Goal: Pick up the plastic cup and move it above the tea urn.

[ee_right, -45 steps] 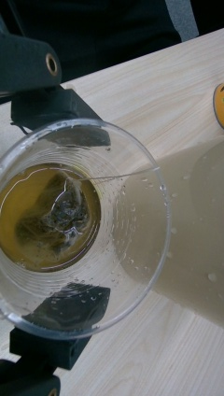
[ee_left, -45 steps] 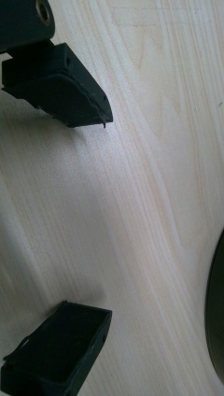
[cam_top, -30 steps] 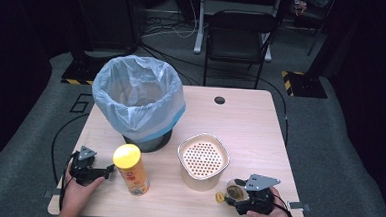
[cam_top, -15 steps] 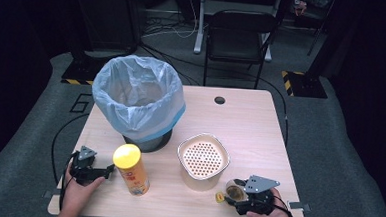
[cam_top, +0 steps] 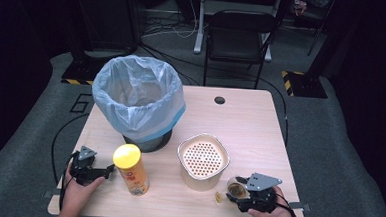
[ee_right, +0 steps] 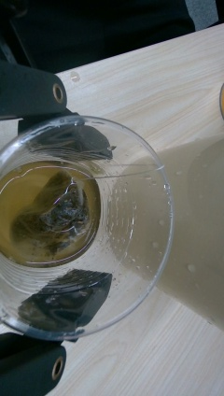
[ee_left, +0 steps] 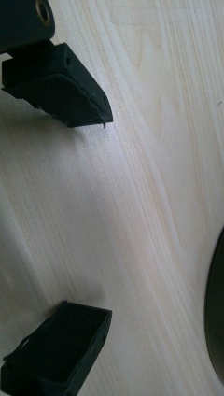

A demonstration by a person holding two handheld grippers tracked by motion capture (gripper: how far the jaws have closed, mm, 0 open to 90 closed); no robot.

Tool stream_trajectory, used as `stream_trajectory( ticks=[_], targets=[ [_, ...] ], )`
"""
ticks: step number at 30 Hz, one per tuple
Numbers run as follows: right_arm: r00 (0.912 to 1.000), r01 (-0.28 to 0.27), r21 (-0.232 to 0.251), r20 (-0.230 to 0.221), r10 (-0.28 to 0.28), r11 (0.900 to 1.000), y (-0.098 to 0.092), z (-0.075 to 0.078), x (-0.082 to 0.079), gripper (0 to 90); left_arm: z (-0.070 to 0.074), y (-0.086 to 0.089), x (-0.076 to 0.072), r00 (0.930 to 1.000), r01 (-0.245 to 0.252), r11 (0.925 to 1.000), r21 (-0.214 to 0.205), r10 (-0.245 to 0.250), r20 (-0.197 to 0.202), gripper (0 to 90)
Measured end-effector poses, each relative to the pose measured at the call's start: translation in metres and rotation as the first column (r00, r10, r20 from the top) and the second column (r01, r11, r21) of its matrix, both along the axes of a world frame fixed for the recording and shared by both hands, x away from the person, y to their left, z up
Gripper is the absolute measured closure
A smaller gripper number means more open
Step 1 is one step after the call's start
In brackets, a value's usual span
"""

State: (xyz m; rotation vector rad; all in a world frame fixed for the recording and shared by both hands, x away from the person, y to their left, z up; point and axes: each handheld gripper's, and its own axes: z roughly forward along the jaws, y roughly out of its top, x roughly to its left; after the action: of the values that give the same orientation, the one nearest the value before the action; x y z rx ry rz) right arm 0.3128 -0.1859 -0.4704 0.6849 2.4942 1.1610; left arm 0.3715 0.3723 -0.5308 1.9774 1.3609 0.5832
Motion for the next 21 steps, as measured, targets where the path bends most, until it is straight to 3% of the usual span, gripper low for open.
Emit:
stream_trajectory(
  ticks=[9, 21],
  targets=[
    [1.0, 0.001, 0.001, -0.004, -0.001, 1.0, -0.003, 0.016, 0.002, 34.1, 0.0, 0.0, 0.0, 1.0, 0.0, 1.0, 0.0, 0.0, 0.0, 6.3],
    [1.0, 0.007, -0.01, -0.003, -0.007, 0.9999, -0.013, 0.059, 0.017, 34.1, 0.0, 0.0, 0.0, 1.0, 0.0, 1.0, 0.0, 0.0, 0.0, 6.3]
  ],
)
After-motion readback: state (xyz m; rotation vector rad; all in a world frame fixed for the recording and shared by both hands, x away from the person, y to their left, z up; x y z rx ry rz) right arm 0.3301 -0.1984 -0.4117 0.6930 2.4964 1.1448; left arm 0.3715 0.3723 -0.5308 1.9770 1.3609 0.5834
